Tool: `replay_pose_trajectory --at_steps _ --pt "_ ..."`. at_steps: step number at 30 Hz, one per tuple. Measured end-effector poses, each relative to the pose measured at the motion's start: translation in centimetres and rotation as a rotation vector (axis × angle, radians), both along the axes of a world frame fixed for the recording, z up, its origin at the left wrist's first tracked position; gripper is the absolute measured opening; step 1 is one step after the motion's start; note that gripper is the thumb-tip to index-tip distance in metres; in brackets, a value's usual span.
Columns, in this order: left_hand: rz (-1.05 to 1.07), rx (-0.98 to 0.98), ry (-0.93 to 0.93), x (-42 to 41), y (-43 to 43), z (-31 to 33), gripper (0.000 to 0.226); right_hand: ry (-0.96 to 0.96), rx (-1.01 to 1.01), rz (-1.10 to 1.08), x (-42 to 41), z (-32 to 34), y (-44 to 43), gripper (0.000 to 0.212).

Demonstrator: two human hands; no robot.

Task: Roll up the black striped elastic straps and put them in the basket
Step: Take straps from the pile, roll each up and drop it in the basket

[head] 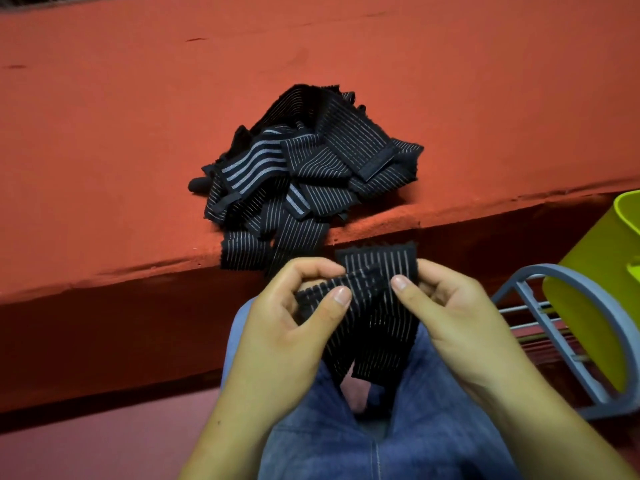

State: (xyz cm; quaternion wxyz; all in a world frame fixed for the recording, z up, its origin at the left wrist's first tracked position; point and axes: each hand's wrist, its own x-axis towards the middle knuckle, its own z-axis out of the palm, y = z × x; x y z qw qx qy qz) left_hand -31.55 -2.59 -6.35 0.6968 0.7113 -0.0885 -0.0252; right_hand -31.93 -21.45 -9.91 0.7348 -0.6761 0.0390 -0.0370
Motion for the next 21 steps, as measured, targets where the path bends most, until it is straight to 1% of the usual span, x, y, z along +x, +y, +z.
replay_pose_trajectory --at_steps 4,6,9,14,17,21 --pt "-0.057 -0.01 0.002 -0.08 -0.12 0.07 0.011 -0.008 -0.012 0.033 0.05 0.4 0.17 0.023" --pt "-0.073 -0.026 0.016 -0.15 -0.18 0.11 0.011 -0.007 -0.016 0.038 0.08 0.51 -0.03 0.024" --pt "-0.029 -0.052 0.014 -0.05 -0.41 0.14 0.015 0.009 -0.009 0.085 -0.04 0.67 -0.06 0.028" --pt "0.036 -0.035 0.002 0.28 -0.57 -0.01 0.012 0.059 0.056 0.201 -0.34 0.47 0.23 0.033" --pt "0.06 -0.025 0.002 0.24 -0.55 -0.03 0.012 0.067 0.094 0.234 -0.32 0.55 0.35 0.034" --pt "0.078 -0.017 0.002 0.22 -0.59 -0.04 0.011 0.063 0.132 0.263 -0.31 0.75 0.51 0.042"
